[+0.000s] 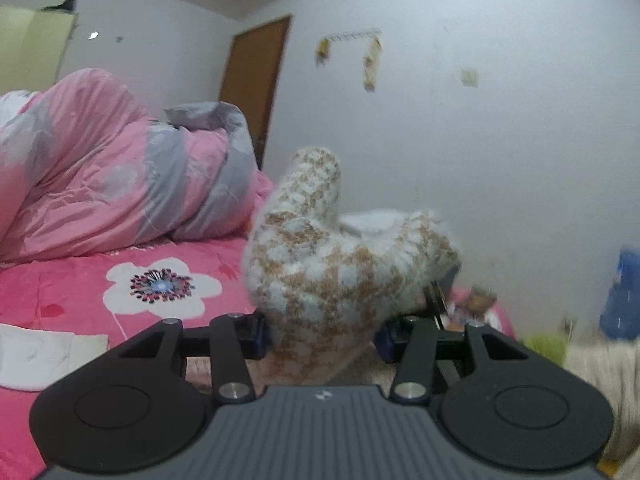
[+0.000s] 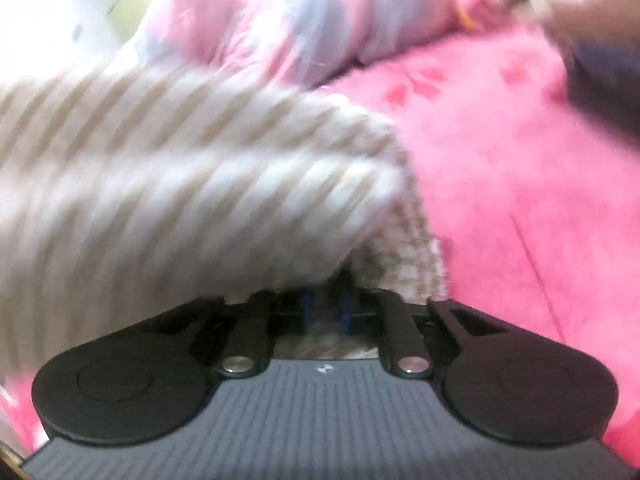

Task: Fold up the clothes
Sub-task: 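Fold the held end over the strip and open both grippers, then withdraw both grippers above the folded cardigan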

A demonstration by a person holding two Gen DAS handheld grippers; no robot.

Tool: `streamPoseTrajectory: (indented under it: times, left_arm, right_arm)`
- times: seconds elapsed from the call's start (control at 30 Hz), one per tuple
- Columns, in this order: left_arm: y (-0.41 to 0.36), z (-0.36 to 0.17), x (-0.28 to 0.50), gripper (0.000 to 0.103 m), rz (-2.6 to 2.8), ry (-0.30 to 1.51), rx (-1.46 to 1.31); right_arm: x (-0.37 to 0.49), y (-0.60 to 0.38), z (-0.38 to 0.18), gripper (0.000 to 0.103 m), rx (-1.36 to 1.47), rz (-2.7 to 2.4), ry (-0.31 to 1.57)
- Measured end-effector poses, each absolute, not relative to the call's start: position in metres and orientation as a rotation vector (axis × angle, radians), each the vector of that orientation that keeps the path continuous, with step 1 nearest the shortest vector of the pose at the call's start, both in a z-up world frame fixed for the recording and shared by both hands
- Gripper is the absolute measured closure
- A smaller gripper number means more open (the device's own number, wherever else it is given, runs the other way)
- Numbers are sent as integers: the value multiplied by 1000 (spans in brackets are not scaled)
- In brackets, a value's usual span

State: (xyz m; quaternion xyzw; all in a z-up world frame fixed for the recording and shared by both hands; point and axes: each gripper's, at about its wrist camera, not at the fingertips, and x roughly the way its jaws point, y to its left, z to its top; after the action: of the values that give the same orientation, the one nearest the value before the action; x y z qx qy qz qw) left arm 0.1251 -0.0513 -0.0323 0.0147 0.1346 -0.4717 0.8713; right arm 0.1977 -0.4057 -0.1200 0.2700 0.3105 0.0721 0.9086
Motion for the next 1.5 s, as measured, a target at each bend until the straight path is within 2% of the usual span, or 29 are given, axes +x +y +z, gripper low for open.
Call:
streamPoseTrajectory:
  times: [0.17, 0.27, 0.43, 0.53, 0.63, 0.7, 0.8, 0.87, 0.93, 1.03, 1.13, 1.23, 1.37, 1.5]
  left_arm:
    - [-67, -50, 92, 53, -997, 263, 219]
    - [-79, -65, 68, 51, -1004, 245, 427]
    - [-93, -98, 37, 46, -989, 209, 664]
    - [-96, -104, 31, 41, -975, 197, 687]
    - [-100, -103, 32, 40, -956, 208, 678]
    - [-102, -104, 29, 40, -933, 212, 683]
    - [-99, -104, 22, 31, -915, 215, 672]
    - [-90, -103, 15, 18, -908, 215, 622]
    - [-77, -101, 9, 15, -891, 232, 556]
    - [-52, -96, 13, 15, -851, 305, 395]
    - [-24, -81, 32, 16, -809, 381, 147]
    - [-14, -62, 59, 21, -807, 436, -32]
    - [-25, -70, 96, 26, -872, 691, -212]
    - [-26, -105, 118, 26, -966, 938, -575]
  right_arm:
    - [184, -454, -141, 103, 960, 149, 608]
    - [152, -463, -129, 95, 990, 91, 568]
    - [96, -478, -95, 93, 829, 7, 595]
    - [83, -462, -47, 93, 694, 41, 516]
    - [83, -416, 17, 86, 516, 208, 415]
    - [85, -376, 50, 78, 372, 326, 380]
    - [89, -324, 57, 76, 184, 427, 449]
    - [91, -302, 33, 76, 60, 434, 570]
    - [86, -294, -1, 76, -49, 389, 684]
    - [71, -301, -44, 76, -59, 301, 706]
    - [55, -317, -53, 76, 86, 265, 649]
    - [43, -314, -60, 76, 128, 247, 579]
    - [27, -314, -56, 76, 181, 242, 542]
    - [22, -317, -60, 76, 207, 267, 529]
